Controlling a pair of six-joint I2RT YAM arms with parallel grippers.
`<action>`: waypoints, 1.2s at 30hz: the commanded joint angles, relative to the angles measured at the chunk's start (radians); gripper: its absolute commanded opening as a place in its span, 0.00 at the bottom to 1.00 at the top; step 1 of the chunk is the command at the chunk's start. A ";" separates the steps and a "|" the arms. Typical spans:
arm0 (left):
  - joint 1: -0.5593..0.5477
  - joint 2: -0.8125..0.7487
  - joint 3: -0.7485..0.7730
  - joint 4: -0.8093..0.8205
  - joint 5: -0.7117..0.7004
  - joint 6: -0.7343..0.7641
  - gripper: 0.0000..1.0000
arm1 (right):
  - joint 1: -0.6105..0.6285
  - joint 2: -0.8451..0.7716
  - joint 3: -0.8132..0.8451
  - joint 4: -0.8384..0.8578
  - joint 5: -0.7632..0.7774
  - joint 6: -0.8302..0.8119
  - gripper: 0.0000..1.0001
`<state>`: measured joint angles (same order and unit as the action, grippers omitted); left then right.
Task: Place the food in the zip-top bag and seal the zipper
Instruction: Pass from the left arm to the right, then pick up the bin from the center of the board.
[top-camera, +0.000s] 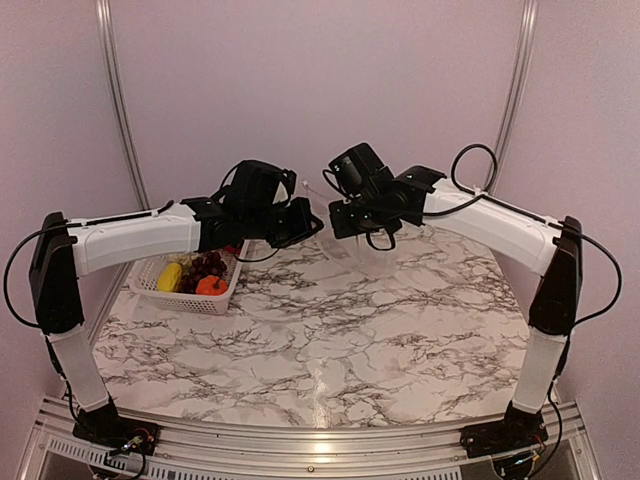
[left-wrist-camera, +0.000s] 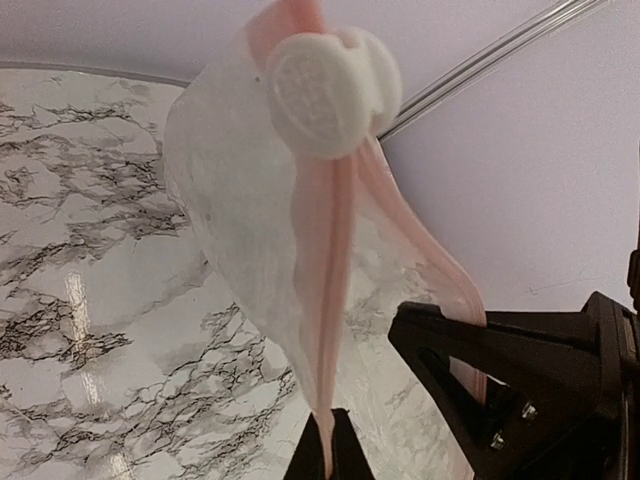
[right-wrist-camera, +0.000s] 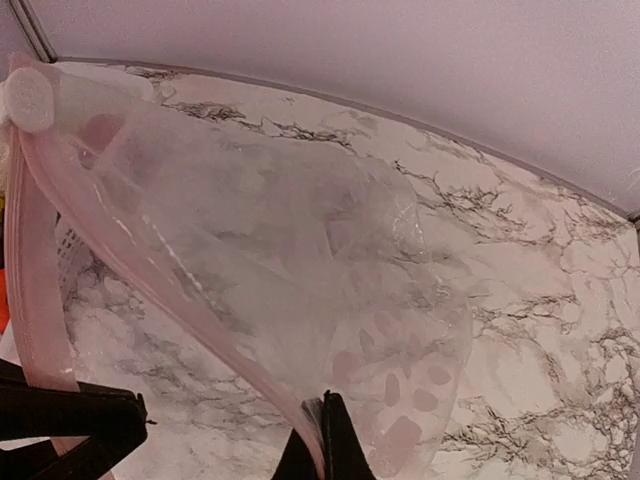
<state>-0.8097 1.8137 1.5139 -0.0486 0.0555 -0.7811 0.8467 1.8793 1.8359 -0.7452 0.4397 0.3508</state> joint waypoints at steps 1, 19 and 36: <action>0.000 -0.007 -0.009 -0.025 -0.033 -0.008 0.00 | -0.062 -0.059 0.011 0.010 0.046 -0.017 0.00; -0.001 -0.037 0.032 0.014 0.049 0.137 0.63 | -0.117 -0.071 0.003 -0.004 0.003 -0.052 0.00; 0.178 -0.373 -0.288 -0.416 -0.247 0.302 0.78 | -0.297 -0.158 -0.103 0.016 -0.035 -0.147 0.00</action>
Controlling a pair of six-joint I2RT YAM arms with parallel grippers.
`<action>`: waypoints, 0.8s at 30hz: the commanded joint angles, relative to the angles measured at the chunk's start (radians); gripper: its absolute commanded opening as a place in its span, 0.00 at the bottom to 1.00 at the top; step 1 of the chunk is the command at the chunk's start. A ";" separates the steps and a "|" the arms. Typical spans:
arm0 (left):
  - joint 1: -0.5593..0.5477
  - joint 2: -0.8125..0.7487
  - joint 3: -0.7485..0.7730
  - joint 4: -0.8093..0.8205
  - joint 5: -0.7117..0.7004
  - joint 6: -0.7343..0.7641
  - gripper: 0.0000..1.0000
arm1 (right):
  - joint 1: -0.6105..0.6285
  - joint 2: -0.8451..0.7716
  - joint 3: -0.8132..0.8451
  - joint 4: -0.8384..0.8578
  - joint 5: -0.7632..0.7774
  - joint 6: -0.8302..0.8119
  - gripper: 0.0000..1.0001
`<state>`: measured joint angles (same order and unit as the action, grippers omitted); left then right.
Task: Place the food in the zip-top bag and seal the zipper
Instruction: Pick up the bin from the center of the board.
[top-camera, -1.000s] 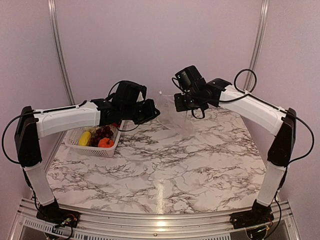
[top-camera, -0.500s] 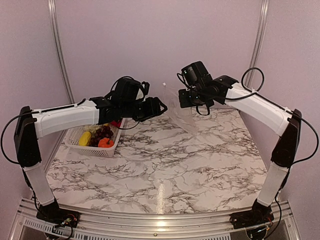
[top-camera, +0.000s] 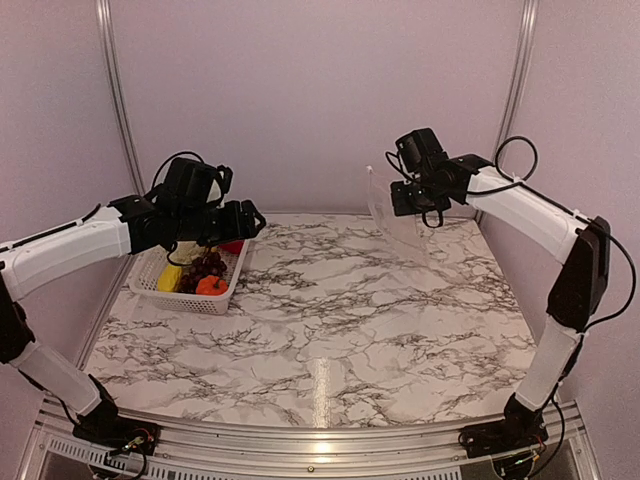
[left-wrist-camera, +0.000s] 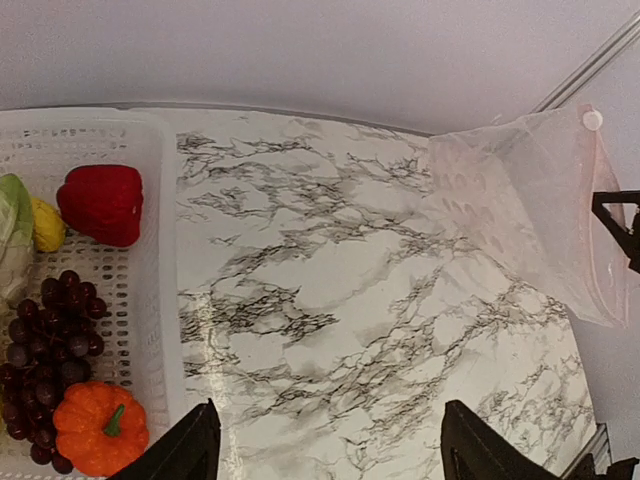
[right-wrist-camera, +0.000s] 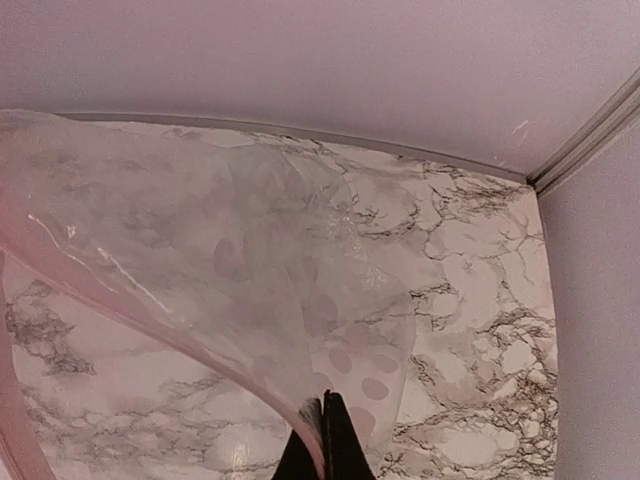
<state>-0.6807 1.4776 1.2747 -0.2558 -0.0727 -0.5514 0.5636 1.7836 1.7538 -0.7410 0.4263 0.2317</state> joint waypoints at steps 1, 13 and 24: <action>0.068 -0.040 -0.057 -0.240 -0.129 0.076 0.78 | -0.014 -0.066 -0.029 0.016 -0.030 -0.025 0.00; 0.117 0.086 -0.099 -0.263 0.060 0.084 0.73 | -0.015 -0.090 -0.114 0.055 -0.118 0.032 0.00; 0.106 0.122 -0.191 -0.202 0.130 0.116 0.78 | -0.014 -0.112 -0.175 0.081 -0.180 0.045 0.00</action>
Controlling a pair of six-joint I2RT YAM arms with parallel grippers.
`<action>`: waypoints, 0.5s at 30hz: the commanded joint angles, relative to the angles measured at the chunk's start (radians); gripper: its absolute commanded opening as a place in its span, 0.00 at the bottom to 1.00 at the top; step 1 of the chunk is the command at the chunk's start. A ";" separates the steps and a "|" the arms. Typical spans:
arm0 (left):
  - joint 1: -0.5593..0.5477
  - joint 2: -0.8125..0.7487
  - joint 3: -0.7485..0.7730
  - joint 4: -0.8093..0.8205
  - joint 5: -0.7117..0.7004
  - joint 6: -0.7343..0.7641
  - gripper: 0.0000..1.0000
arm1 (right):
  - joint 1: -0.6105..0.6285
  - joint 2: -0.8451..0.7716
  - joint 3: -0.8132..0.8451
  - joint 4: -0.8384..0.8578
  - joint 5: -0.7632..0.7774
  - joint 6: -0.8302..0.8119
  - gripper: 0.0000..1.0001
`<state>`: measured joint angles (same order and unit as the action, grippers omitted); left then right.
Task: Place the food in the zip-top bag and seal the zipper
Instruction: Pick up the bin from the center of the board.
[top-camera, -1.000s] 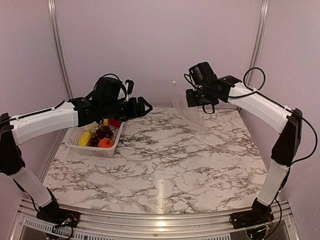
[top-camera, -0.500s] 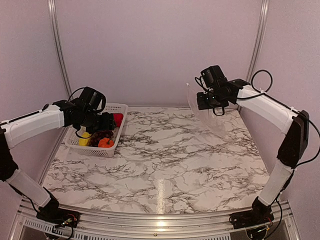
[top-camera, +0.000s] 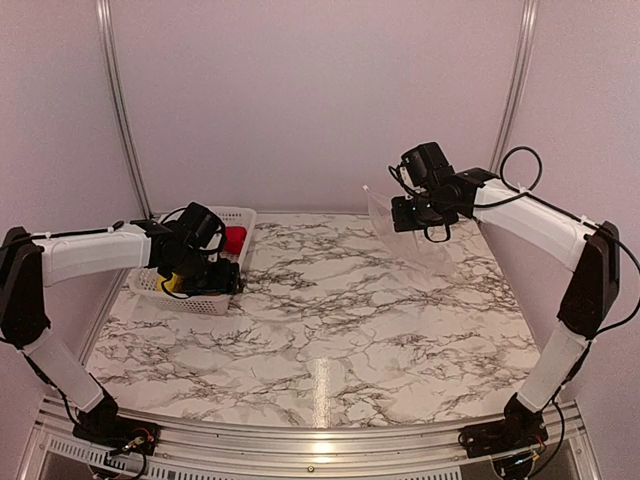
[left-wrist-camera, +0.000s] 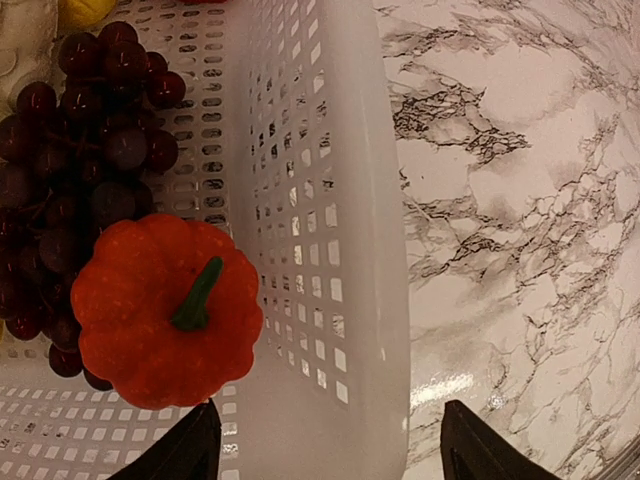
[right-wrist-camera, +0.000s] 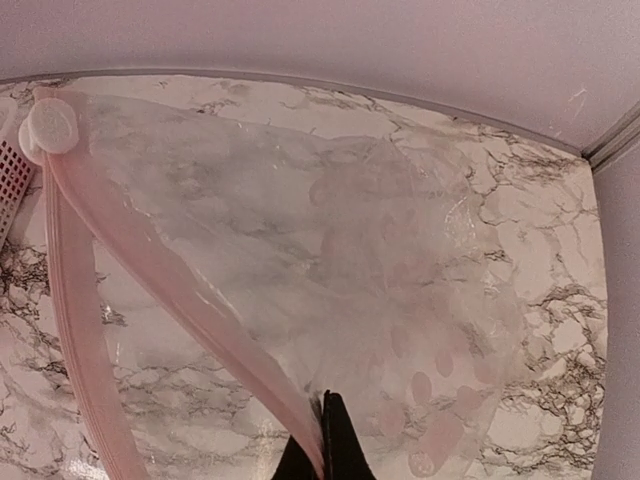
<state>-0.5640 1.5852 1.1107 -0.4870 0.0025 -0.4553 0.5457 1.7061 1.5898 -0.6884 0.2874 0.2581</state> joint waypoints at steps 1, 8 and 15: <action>-0.018 0.017 -0.031 0.039 0.070 0.022 0.78 | 0.005 -0.036 -0.015 0.032 -0.050 0.020 0.00; -0.098 0.048 -0.021 0.060 0.130 0.011 0.74 | 0.005 -0.024 -0.015 0.040 -0.069 0.011 0.00; -0.191 0.039 -0.007 0.075 0.214 -0.013 0.73 | 0.005 -0.008 0.001 0.042 -0.086 0.013 0.00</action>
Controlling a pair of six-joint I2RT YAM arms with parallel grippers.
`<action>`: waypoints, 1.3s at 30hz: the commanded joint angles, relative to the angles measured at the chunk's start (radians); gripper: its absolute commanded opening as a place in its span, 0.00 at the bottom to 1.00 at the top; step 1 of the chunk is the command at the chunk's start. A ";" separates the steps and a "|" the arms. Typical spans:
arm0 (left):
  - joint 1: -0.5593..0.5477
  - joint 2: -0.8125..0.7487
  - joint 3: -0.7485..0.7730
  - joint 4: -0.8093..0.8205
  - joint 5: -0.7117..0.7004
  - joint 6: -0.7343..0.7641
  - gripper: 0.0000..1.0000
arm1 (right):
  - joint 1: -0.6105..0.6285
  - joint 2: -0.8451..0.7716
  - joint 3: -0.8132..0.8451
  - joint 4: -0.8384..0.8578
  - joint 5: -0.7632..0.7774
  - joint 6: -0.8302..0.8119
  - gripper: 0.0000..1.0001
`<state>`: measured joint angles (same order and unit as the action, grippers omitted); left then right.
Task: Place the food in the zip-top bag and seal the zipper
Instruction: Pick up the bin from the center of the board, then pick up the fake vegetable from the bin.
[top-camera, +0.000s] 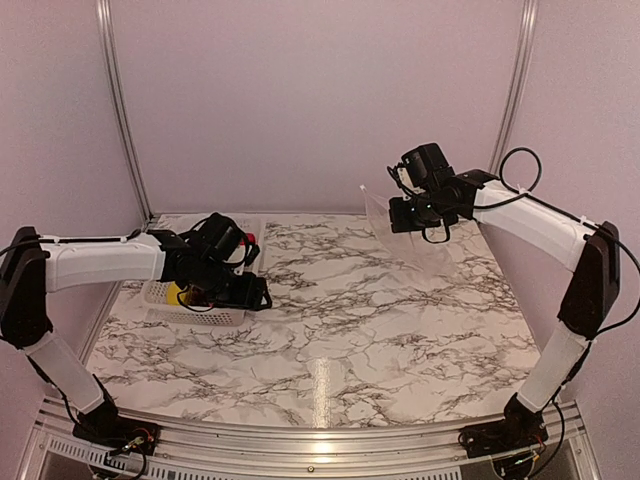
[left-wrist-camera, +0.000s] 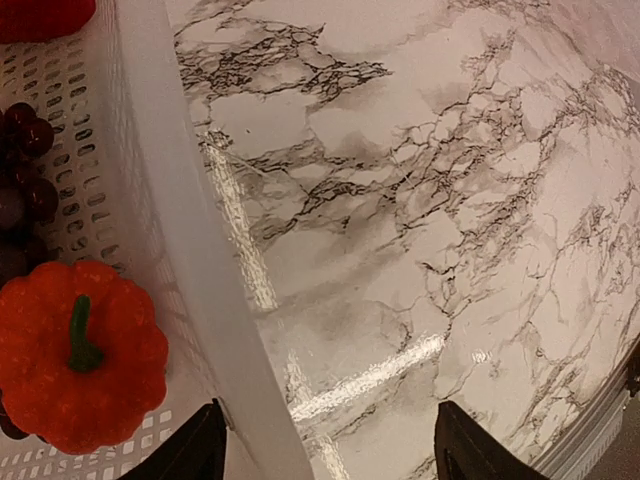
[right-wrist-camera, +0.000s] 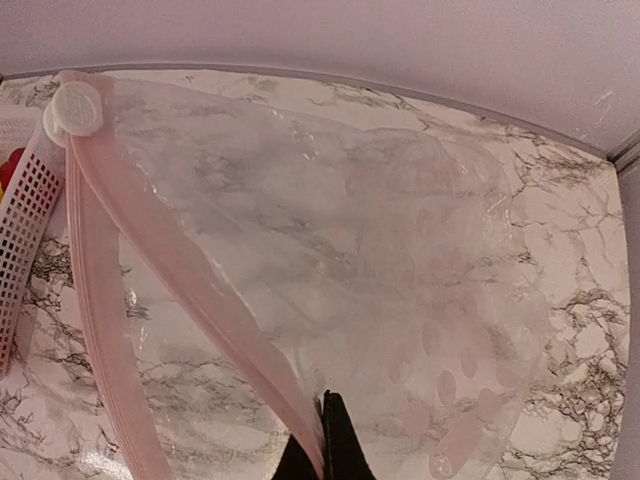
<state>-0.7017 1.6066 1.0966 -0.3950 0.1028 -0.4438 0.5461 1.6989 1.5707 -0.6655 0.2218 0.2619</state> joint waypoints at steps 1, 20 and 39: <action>-0.068 0.016 0.006 -0.009 0.126 -0.027 0.73 | 0.003 0.001 0.020 0.020 -0.022 0.010 0.00; -0.179 -0.011 0.234 -0.231 -0.037 0.113 0.77 | 0.004 0.004 0.046 0.011 -0.019 0.004 0.00; 0.019 0.005 0.287 -0.416 -0.130 0.011 0.78 | 0.004 -0.002 0.044 0.004 -0.057 -0.007 0.00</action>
<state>-0.7044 1.5631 1.3735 -0.7212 -0.0830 -0.3912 0.5461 1.6993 1.5734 -0.6628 0.1844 0.2600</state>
